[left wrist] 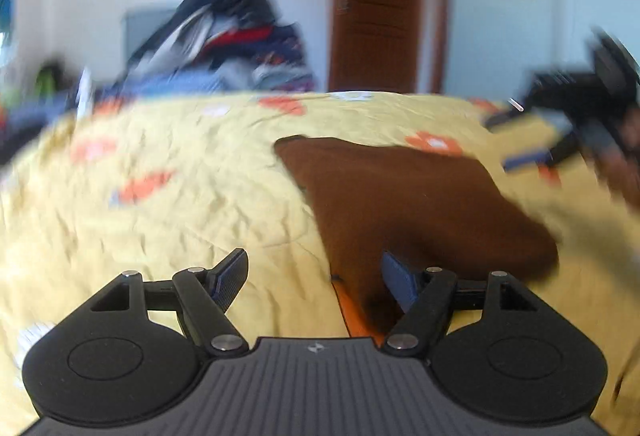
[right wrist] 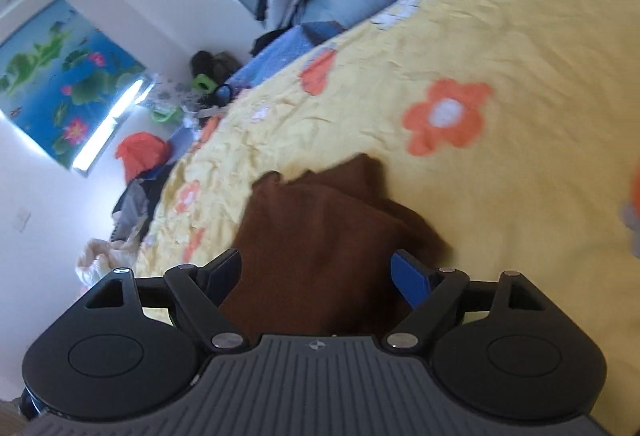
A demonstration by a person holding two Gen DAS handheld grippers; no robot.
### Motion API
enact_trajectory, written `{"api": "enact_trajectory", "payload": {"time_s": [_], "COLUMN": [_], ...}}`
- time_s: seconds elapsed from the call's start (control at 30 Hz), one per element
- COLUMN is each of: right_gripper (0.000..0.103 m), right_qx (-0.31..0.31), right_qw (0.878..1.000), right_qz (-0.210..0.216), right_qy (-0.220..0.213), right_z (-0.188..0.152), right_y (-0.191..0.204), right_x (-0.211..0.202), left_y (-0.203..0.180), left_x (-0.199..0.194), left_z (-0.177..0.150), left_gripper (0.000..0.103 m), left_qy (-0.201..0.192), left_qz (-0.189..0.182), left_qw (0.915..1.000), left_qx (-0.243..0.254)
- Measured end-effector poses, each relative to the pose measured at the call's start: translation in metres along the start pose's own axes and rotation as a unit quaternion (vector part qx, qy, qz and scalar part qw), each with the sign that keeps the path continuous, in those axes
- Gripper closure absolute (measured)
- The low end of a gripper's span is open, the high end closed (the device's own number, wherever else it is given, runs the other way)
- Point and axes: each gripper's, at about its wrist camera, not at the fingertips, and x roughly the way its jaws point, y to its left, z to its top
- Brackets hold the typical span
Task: Fold small clothes
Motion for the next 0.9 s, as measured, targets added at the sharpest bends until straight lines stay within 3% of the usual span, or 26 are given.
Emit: {"api": "enact_trajectory", "payload": {"time_s": [0.13, 0.2, 0.23, 0.27, 0.33, 0.37, 0.4, 0.43, 0.57, 0.63, 0.7, 0.77, 0.9], "right_gripper": [0.025, 0.027, 0.033, 0.037, 0.055, 0.063, 0.081, 0.084, 0.087, 0.090, 0.090, 0.083, 0.038], "right_qx": [0.016, 0.013, 0.010, 0.008, 0.000, -0.009, -0.020, -0.028, -0.066, -0.059, -0.041, -0.030, -0.010], "right_qw": [1.000, 0.999, 0.999, 0.998, 0.998, 0.998, 0.997, 0.997, 0.996, 0.996, 0.994, 0.996, 1.000], "right_qz": [0.005, -0.004, -0.012, -0.018, -0.030, -0.036, -0.040, -0.042, -0.042, -0.057, -0.080, -0.055, -0.009], "right_qy": [0.019, 0.036, 0.044, 0.051, 0.060, 0.059, 0.058, 0.057, 0.043, 0.040, 0.058, 0.056, 0.028], "right_z": [0.000, 0.000, 0.000, 0.000, -0.001, -0.002, -0.003, -0.002, 0.007, 0.019, 0.022, 0.018, 0.007], "right_y": [-0.003, 0.000, 0.001, 0.002, 0.004, 0.007, 0.010, 0.012, 0.022, 0.009, -0.011, -0.013, -0.006], "right_x": [0.013, 0.025, 0.031, 0.037, 0.046, 0.047, 0.049, 0.051, 0.047, 0.050, 0.061, 0.058, 0.028], "left_y": [-0.030, -0.035, -0.036, -0.037, -0.039, -0.040, -0.041, -0.043, -0.047, -0.048, -0.047, -0.042, -0.041], "left_x": [0.006, 0.018, 0.023, 0.026, 0.031, 0.031, 0.030, 0.031, 0.033, 0.033, 0.033, 0.032, 0.025], "left_z": [-0.015, -0.015, -0.014, -0.013, -0.011, -0.009, -0.010, -0.010, -0.014, -0.016, -0.016, -0.015, -0.015], "left_gripper": [0.029, 0.029, 0.030, 0.037, 0.046, 0.056, 0.061, 0.063, 0.090, 0.092, 0.092, 0.092, 0.090], "left_qy": [0.020, 0.033, 0.036, 0.039, 0.042, 0.039, 0.038, 0.038, 0.039, 0.036, 0.039, 0.044, 0.049], "left_qz": [0.018, 0.033, 0.037, 0.042, 0.047, 0.045, 0.040, 0.039, 0.025, 0.017, 0.015, 0.017, 0.025], "left_qw": [0.9962, 0.9956, 0.9959, 0.9958, 0.9957, 0.9961, 0.9964, 0.9964, 0.9970, 0.9972, 0.9976, 0.9979, 0.9977], "left_qx": [0.083, 0.082, 0.074, 0.071, 0.067, 0.065, 0.064, 0.064, 0.062, 0.063, 0.055, 0.043, 0.039]}}
